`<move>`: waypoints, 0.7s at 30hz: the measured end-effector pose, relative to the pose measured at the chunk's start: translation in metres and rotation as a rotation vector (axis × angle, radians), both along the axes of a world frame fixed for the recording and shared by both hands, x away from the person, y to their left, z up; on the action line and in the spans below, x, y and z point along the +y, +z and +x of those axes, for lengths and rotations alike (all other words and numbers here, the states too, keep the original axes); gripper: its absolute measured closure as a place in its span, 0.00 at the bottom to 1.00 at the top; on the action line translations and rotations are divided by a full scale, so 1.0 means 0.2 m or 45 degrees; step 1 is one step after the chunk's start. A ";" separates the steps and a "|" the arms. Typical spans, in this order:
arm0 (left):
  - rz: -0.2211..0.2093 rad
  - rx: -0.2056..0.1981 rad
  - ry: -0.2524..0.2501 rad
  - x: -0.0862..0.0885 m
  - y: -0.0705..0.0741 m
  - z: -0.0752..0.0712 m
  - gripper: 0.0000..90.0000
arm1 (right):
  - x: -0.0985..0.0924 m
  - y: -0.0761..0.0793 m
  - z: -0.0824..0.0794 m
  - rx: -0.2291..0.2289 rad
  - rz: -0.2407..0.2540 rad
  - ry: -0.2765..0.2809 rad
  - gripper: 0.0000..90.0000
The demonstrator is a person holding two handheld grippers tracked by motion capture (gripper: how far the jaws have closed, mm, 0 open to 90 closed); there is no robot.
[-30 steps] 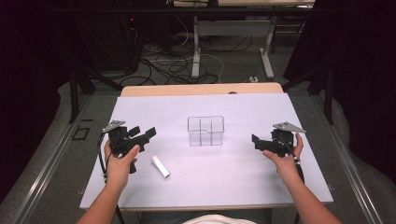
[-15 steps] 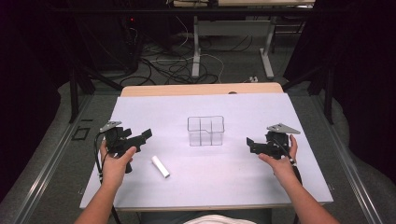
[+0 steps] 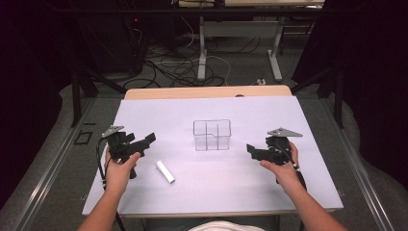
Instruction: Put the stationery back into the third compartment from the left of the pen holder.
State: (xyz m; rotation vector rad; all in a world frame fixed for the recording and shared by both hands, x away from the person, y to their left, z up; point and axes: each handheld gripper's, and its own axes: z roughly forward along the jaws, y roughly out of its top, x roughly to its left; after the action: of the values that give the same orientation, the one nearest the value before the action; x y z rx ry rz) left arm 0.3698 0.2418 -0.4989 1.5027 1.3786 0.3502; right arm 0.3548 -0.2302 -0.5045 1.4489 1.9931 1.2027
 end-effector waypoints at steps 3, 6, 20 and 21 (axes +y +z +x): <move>0.015 -0.016 -0.016 0.00 0.00 0.00 0.01 | 0.02 0.01 0.00 -0.002 -0.001 0.016 0.17; 0.017 -0.002 -0.030 -0.01 -0.01 0.00 0.01 | 0.05 0.02 -0.01 0.008 0.003 0.044 0.18; 0.028 -0.014 -0.044 -0.03 0.01 -0.01 0.05 | 0.35 0.08 -0.02 0.101 -0.032 0.288 0.46; 0.028 -0.014 -0.044 -0.03 0.01 -0.01 0.05 | 0.37 0.08 -0.02 0.110 -0.033 0.305 0.46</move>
State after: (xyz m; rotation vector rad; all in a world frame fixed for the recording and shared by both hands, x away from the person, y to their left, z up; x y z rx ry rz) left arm 0.3668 0.2354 -0.4963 1.5384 1.3428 0.3523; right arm 0.3498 -0.1557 -0.4891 1.2977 2.2852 1.2215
